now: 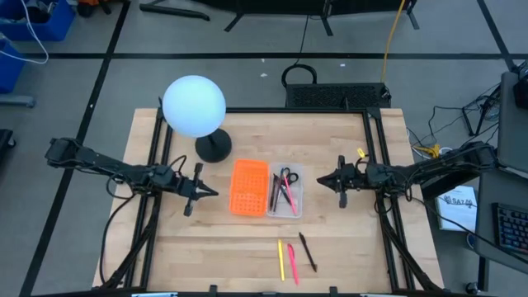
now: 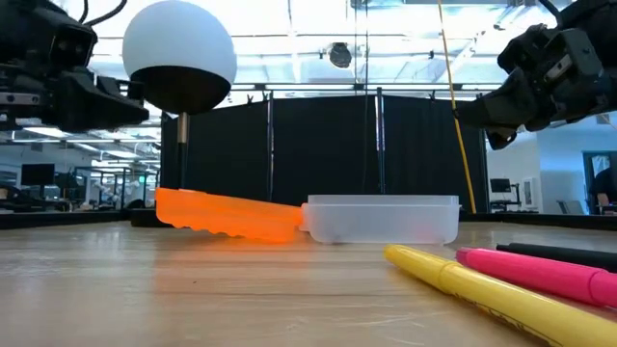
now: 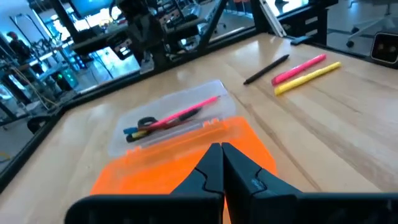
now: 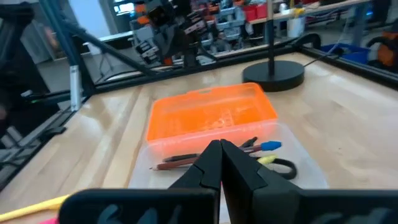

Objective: Pick & place school supplies into a supply box
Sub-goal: Put the black pen into the orange supply box

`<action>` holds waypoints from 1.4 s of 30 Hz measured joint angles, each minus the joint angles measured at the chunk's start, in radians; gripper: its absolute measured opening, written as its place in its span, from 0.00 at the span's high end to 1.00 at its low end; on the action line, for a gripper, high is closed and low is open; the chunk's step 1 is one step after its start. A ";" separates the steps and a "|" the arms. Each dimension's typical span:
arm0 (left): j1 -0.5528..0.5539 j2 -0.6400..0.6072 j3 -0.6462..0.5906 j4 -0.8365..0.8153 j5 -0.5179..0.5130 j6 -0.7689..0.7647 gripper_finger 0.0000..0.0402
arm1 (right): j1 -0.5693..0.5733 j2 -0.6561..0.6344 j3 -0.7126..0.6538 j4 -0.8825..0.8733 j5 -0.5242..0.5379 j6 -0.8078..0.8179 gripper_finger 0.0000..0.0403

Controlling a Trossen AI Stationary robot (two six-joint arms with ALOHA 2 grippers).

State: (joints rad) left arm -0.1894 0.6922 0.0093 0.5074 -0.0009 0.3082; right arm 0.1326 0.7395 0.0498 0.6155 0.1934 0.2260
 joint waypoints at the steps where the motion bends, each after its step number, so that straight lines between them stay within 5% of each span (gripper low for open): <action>1: 0.000 0.000 0.000 0.014 0.000 0.009 0.99 | 0.000 0.000 0.000 0.000 -0.013 0.000 1.00; 8: 0.000 0.000 0.001 0.070 -0.003 0.158 0.97 | 0.000 0.000 0.000 0.010 0.002 -0.048 1.00; 14: 0.000 0.000 0.001 0.092 -0.031 0.191 0.91 | 0.000 0.000 0.008 0.145 0.167 -0.114 1.00; 19: 0.000 0.000 0.001 0.109 -0.031 0.182 0.90 | 0.000 0.027 0.146 0.059 0.159 -0.198 1.00; 26: -0.002 0.000 0.001 0.110 -0.030 0.154 0.90 | 0.074 0.202 0.612 -0.520 0.158 -0.161 1.00; 36: -0.002 0.000 0.002 0.102 -0.029 0.160 0.90 | 0.303 0.620 1.244 -1.266 0.223 0.198 1.00; 42: -0.002 0.000 0.002 0.104 -0.044 0.170 0.90 | 0.425 0.878 1.544 -1.587 0.088 0.458 1.00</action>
State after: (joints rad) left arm -0.1909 0.6926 0.0109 0.6117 -0.0451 0.4783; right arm 0.5571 1.6175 1.5940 -0.9719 0.2809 0.6838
